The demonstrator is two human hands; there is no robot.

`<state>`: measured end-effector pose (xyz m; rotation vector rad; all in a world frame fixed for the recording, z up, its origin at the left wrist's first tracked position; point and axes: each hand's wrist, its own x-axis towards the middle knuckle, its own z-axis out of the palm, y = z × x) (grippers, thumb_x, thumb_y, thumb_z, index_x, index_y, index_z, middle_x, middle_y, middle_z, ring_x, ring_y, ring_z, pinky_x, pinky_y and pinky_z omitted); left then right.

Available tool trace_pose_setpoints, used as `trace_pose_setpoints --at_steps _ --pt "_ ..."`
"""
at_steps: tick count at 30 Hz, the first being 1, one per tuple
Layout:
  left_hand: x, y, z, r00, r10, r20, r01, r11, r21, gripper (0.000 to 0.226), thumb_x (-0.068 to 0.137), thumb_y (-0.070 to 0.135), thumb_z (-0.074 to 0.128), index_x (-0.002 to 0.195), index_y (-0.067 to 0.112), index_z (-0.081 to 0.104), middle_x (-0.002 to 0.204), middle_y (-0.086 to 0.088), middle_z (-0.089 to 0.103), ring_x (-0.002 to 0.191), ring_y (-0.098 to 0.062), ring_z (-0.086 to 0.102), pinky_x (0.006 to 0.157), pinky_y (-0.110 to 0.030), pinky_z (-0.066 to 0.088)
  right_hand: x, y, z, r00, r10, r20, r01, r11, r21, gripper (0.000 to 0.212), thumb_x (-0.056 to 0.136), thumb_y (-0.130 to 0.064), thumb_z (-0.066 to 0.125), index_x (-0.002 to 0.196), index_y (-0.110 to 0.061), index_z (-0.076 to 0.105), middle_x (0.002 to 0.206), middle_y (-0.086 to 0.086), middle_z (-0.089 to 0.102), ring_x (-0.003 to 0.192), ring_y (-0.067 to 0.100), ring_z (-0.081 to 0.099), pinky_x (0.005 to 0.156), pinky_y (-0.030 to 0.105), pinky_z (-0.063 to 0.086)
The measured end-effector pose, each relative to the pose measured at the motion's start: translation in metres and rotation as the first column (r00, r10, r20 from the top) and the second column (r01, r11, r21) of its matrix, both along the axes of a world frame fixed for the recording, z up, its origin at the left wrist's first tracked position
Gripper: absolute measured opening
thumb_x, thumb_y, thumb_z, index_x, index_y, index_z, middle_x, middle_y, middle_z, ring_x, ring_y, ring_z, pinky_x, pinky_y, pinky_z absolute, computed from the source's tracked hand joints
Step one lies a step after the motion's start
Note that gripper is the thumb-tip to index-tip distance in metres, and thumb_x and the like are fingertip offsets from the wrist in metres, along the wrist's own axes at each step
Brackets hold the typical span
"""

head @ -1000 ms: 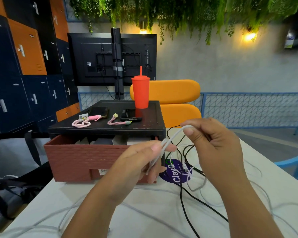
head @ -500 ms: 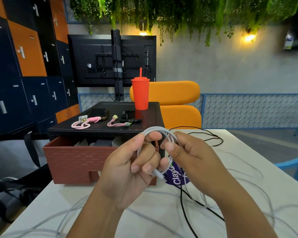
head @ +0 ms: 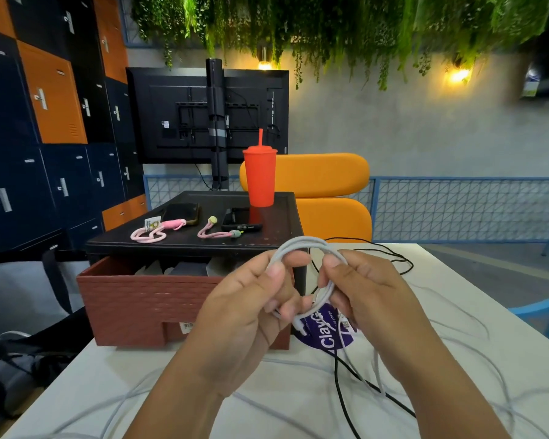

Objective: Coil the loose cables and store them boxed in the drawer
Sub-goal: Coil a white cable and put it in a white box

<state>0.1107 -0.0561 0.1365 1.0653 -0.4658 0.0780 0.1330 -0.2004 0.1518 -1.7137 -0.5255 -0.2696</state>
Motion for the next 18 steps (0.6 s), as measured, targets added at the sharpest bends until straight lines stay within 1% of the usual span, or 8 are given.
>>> trace_pose_setpoints --at_steps 2,3,5,6,9,12,15,18 --pt "-0.001 -0.001 0.002 0.998 0.067 -0.014 -0.066 0.998 0.023 0.028 0.079 0.022 0.048 0.080 0.013 0.075 0.048 0.006 0.034 0.043 -0.008 0.039 0.062 -0.024 0.052 -0.002 -0.003 0.003 0.999 0.024 0.038 -0.024 1.000 -0.001 0.034 0.088 -0.038 0.054 0.068 -0.013 0.063 0.041 -0.011 0.035 0.039 0.003 0.031 0.042 0.011 0.025" --pt "-0.001 0.000 0.003 0.996 0.085 -0.014 -0.084 0.995 0.046 0.029 0.079 0.023 0.048 0.078 0.014 0.075 0.047 0.006 0.034 0.042 -0.008 0.038 0.060 -0.023 0.051 -0.004 -0.004 0.005 0.998 0.028 0.055 -0.029 1.000 0.009 0.030 0.088 -0.036 0.056 0.072 -0.013 0.065 0.040 -0.012 0.037 0.037 0.003 0.033 0.041 0.009 0.026" --pt "-0.003 0.001 0.005 0.995 0.101 -0.007 -0.100 0.990 0.098 0.029 0.079 0.024 0.047 0.075 0.014 0.074 0.046 0.007 0.034 0.041 -0.007 0.037 0.058 -0.022 0.050 -0.006 -0.008 0.011 0.996 0.041 0.074 -0.044 0.999 0.030 0.019 0.090 -0.020 0.055 0.079 -0.012 0.068 0.036 -0.015 0.044 0.034 0.000 0.042 0.038 0.006 0.030" --pt "-0.004 0.002 0.005 0.995 0.102 -0.006 -0.101 0.988 0.121 0.029 0.079 0.024 0.047 0.074 0.014 0.074 0.045 0.007 0.034 0.041 -0.007 0.036 0.058 -0.022 0.050 -0.007 -0.009 0.013 0.996 0.044 0.081 -0.048 0.998 0.047 0.018 0.090 -0.014 0.053 0.081 -0.012 0.068 0.036 -0.016 0.046 0.035 -0.002 0.045 0.038 0.005 0.032" --pt "-0.005 0.000 0.003 0.996 0.086 0.000 -0.084 0.980 0.181 0.027 0.079 0.025 0.049 0.071 0.014 0.072 0.045 0.006 0.032 0.040 -0.008 0.035 0.057 -0.021 0.049 -0.006 -0.010 0.013 0.989 -0.034 0.144 0.018 0.994 0.112 0.022 0.089 -0.013 0.053 0.074 -0.020 0.067 0.037 -0.015 0.044 0.037 0.000 0.042 0.039 0.006 0.030" --pt "-0.005 -0.005 0.002 0.997 0.073 0.022 -0.076 0.966 0.248 0.026 0.079 0.027 0.049 0.068 0.019 0.071 0.045 0.008 0.031 0.040 -0.007 0.034 0.057 -0.019 0.047 -0.003 -0.007 0.010 0.968 -0.156 0.196 0.118 0.974 0.191 0.020 0.086 -0.022 0.057 0.068 -0.024 0.065 0.041 -0.013 0.042 0.041 0.003 0.035 0.042 0.008 0.028" --pt "-0.003 -0.005 0.001 0.998 0.058 0.032 -0.064 0.965 0.254 0.025 0.079 0.027 0.049 0.066 0.020 0.069 0.046 0.007 0.030 0.041 -0.007 0.033 0.057 -0.019 0.046 -0.005 -0.004 0.010 0.950 -0.209 0.231 0.147 0.954 0.260 0.017 0.080 -0.032 0.056 0.066 -0.026 0.064 0.045 -0.014 0.044 0.045 0.002 0.036 0.044 0.008 0.029" --pt "-0.001 -0.004 0.001 0.997 0.071 0.026 -0.075 0.953 0.294 0.025 0.079 0.028 0.048 0.066 0.021 0.068 0.046 0.008 0.030 0.041 -0.008 0.033 0.059 -0.019 0.047 -0.005 -0.004 0.008 0.933 -0.250 0.258 0.169 0.939 0.299 0.020 0.085 -0.024 0.057 0.066 -0.028 0.063 0.047 -0.014 0.044 0.048 0.002 0.035 0.047 0.009 0.029"
